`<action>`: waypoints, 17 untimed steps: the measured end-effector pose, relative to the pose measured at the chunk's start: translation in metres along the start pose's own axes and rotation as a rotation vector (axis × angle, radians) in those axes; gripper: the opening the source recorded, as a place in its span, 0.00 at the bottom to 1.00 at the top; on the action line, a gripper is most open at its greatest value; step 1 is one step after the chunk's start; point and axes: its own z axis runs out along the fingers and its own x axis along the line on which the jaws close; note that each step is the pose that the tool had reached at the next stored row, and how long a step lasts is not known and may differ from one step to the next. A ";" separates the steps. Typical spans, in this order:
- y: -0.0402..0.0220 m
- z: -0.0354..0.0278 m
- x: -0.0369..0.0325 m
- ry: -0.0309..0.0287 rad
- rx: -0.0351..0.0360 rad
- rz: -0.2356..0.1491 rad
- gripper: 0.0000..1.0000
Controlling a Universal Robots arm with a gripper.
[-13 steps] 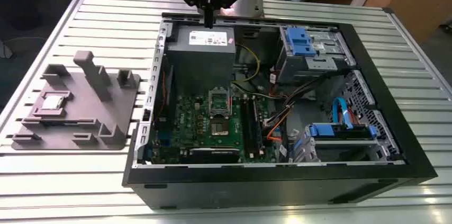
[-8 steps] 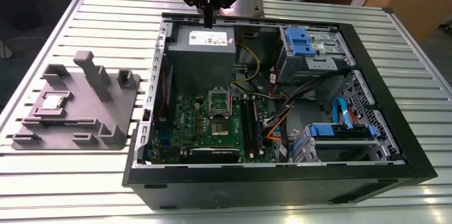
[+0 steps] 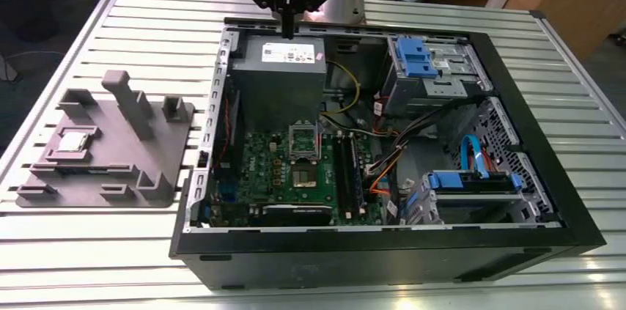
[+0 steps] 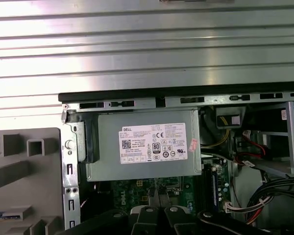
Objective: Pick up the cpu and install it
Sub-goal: 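Reach for the cpu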
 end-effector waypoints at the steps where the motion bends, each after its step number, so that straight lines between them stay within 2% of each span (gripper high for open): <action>1: -0.0001 -0.0001 0.0009 0.0000 0.0001 0.000 0.10; 17: -0.0013 -0.0005 0.0183 0.0001 0.0001 0.000 0.10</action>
